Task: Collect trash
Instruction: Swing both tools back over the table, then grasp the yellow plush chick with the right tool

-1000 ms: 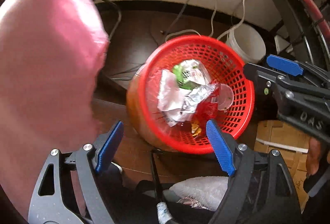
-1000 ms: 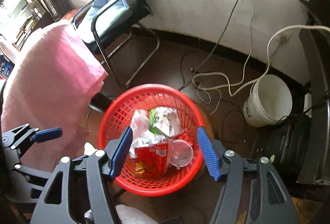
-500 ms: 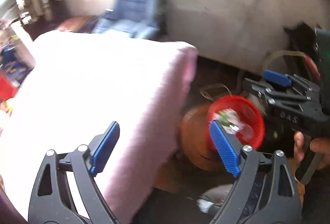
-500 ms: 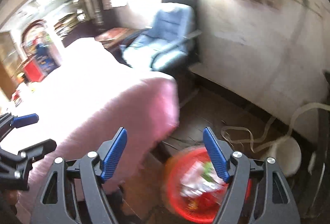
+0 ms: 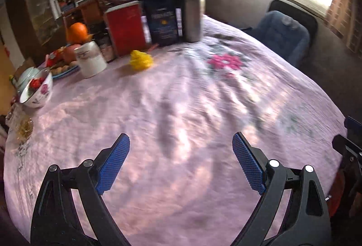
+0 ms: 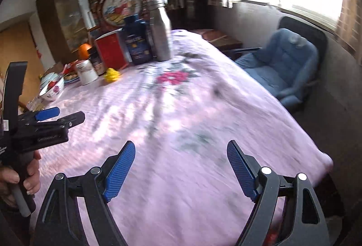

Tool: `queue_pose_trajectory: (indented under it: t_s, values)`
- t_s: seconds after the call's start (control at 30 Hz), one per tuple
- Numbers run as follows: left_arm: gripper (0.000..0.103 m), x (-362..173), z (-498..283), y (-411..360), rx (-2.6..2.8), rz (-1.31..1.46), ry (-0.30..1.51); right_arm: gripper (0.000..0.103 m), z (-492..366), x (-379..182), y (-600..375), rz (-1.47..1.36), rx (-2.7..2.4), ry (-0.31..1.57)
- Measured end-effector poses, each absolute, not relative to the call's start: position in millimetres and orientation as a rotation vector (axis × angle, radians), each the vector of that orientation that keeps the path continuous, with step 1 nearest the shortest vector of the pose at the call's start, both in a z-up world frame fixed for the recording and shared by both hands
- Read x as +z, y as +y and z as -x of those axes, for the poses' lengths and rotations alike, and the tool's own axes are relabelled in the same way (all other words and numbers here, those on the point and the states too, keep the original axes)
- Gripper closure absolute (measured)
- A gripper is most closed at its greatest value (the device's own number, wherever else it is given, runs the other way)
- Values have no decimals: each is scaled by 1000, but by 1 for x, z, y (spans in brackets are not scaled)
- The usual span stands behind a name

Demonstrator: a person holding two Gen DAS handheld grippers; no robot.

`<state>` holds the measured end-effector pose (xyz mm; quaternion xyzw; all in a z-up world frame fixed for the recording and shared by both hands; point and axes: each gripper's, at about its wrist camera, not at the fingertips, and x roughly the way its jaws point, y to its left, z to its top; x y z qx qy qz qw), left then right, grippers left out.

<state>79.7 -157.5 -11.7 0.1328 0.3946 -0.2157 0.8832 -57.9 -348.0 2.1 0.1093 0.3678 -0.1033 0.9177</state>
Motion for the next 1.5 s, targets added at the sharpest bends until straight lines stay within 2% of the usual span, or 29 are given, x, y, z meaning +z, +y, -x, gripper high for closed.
queue_pose_trajectory:
  t_s: [0.33,0.5,0.8,0.93,0.97,1.03,1.1,1.5]
  values:
    - [12,-26,-174,-53,-95,-129,823,20,-90,-14,-275,-180,-90,826]
    - [12,-33,-192,-28,-27,-83,839,20,-158,-27,-244,-62,-62,829]
    - [12,-35,-220,20,92,0,761,20,-259,-48,-203,51,-27,825]
    - [12,-43,-227,25,73,42,809,21,-290,-56,-200,57,-40,843]
    - [12,-44,-228,25,70,48,815,23,-297,-59,-199,58,-41,851]
    - [12,-46,-229,24,73,47,825,36,-305,-64,-199,72,-55,870]
    - [12,-48,-229,22,73,44,832,69,-310,-68,-201,51,-39,898]
    - [12,-40,-227,0,48,42,825,72,-238,-46,-225,-55,-26,865]
